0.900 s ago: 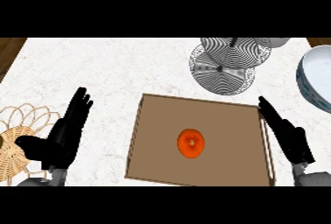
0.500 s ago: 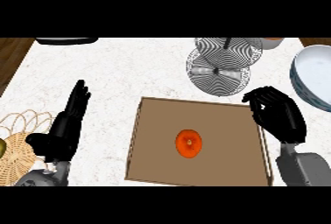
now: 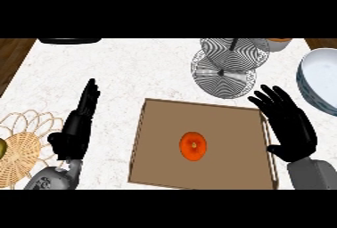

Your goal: Pick the squash from the tray and place it in the tiered basket

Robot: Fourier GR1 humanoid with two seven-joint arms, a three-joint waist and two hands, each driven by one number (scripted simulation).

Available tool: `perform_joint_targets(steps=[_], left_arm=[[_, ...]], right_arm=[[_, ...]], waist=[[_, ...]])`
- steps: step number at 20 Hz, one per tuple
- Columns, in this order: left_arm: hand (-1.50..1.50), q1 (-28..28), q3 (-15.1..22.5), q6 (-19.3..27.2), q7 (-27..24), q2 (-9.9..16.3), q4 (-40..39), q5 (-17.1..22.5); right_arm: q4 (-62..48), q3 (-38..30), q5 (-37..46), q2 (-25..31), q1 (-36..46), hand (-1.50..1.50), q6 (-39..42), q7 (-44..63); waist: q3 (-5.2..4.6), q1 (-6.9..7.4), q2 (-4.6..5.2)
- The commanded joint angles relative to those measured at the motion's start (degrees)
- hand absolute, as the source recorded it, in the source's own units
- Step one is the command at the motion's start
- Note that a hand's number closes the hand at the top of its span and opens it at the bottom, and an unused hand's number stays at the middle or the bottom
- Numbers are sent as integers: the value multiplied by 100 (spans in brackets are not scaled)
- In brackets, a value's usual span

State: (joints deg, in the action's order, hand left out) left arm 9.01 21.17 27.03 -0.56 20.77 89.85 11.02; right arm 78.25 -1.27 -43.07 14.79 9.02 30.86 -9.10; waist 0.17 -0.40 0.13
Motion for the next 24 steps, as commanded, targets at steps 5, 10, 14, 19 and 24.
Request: perform_joint_targets(steps=[5, 10, 14, 19, 24], left_arm=[[0, -8, -172, 25, -124, -42, -234, -41], [0, 17, -85, 57, -78, -153, -329, -92], [0, 340, -144, -60, 95, -148, -441, -70], [0, 428, -49, -27, 415, -208, -171, -192], [0, 276, 42, -79, 129, -428, -289, -401]], right_arm=[[1121, -374, 1589, 1827, -294, -150, 862, -222], [2479, -222, 2939, 2679, 199, -150, 519, 313], [3336, 256, 3992, 2780, 294, -150, 171, 905], [4487, 1082, 4337, 2604, 415, -150, -77, 2636], [5388, 1786, 4105, 2211, 799, -150, -73, 4560]], waist=[[-32, -176, -60], [-56, -196, -103], [-37, -90, -45], [-28, 23, -38], [-28, 26, -31]])
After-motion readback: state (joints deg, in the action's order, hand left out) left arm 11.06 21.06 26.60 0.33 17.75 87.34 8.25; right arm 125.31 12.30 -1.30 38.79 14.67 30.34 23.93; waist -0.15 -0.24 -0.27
